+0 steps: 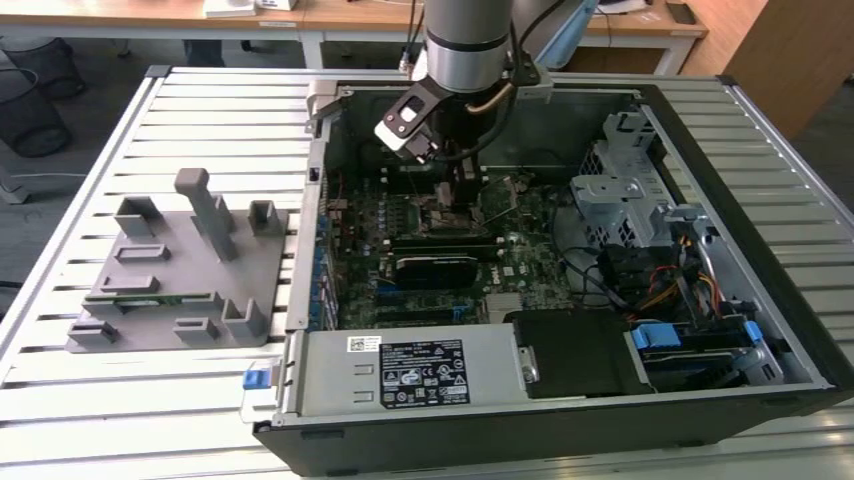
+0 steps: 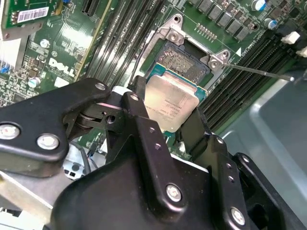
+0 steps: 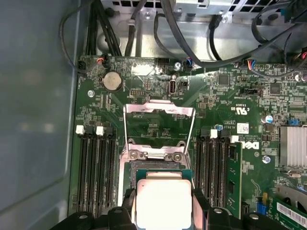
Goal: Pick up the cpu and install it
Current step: 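Place the cpu into insertion slot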
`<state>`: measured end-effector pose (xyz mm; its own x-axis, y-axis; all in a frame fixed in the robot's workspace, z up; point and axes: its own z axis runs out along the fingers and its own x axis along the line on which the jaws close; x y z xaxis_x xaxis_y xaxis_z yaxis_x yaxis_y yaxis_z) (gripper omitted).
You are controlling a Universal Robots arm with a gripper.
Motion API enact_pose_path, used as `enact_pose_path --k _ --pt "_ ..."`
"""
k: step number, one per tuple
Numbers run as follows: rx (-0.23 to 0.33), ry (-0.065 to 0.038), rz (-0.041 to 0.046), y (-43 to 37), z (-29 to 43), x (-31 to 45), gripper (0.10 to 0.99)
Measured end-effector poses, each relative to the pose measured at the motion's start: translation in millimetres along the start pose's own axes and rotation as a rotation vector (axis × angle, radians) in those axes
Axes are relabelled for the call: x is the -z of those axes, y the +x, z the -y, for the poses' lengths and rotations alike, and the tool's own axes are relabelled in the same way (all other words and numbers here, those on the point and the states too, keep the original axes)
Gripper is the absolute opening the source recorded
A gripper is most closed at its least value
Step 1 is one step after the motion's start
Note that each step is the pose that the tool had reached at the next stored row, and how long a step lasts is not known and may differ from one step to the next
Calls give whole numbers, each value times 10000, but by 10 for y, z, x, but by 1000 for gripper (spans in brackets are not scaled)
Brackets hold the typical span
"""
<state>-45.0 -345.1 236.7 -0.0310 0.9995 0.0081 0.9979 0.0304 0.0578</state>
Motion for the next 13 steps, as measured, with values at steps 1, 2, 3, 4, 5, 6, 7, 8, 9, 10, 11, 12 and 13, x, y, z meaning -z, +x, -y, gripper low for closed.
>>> enact_pose_path --k 1,2,3,4,5,6,7,8,9,10,11,12,13 --pt "-1 1 0 0 2 -9 541" --pt "-1 0 0 0 4 -20 541" --pt "-3 0 0 1 8 -31 541" --pt "-5 0 0 4 13 -43 541" --pt "-10 0 0 11 18 -53 541" --pt "-16 1 2 21 20 -61 541" --pt "-25 1 3 31 22 -71 541" --pt "-41 -1 1 39 26 -83 541" --pt "-58 -1 2 42 29 -95 541" --pt "-83 0 4 43 31 -108 541" --pt "-114 -1 5 43 34 -123 541" --pt "-132 -1 7 43 35 -139 541" --pt "-136 -1 8 45 36 -155 541"
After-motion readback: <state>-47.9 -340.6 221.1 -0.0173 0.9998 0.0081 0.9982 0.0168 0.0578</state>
